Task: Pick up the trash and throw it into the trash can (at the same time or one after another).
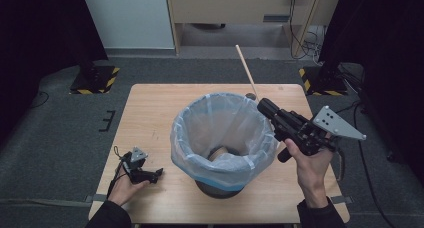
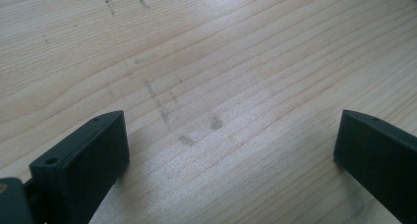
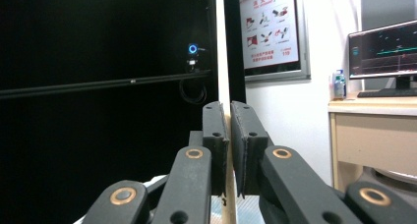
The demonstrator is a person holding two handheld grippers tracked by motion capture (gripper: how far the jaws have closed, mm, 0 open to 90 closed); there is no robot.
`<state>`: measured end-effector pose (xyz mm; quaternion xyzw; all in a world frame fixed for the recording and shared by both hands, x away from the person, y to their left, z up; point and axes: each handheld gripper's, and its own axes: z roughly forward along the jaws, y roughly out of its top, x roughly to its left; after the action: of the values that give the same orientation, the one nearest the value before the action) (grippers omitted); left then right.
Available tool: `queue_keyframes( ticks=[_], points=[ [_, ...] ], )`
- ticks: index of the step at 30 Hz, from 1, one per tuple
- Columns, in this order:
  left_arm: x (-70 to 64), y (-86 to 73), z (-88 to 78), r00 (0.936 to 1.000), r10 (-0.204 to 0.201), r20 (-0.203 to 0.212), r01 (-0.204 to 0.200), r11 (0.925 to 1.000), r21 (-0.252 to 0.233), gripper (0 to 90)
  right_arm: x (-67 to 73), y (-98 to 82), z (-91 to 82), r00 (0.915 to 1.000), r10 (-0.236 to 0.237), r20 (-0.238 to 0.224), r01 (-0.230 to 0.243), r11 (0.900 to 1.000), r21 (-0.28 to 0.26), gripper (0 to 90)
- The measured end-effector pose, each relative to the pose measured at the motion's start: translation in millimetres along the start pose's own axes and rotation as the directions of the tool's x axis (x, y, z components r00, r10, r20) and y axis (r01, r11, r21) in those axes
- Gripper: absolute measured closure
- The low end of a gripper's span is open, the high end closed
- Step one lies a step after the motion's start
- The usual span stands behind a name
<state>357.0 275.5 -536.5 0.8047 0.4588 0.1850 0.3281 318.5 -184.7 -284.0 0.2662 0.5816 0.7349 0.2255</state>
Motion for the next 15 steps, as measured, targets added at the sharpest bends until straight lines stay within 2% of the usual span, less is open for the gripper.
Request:
queue_keyframes(
  ticks=[10, 15],
  points=[
    [0.0, 0.0, 0.0, 1.0000, 0.000, 0.000, 0.000, 1.0000, 0.000, 0.0, 3.6, -9.6, 10.6, 0.9999, -0.005, -0.010, 0.005, 0.999, 0.043, 85.4],
    [0.0, 0.0, 0.0, 1.0000, 0.000, 0.000, 0.000, 1.0000, 0.000, 0.0, 2.7, -12.7, 16.7, 0.9979, 0.017, -0.062, -0.012, 0.997, 0.077, 73.3]
  ],
)
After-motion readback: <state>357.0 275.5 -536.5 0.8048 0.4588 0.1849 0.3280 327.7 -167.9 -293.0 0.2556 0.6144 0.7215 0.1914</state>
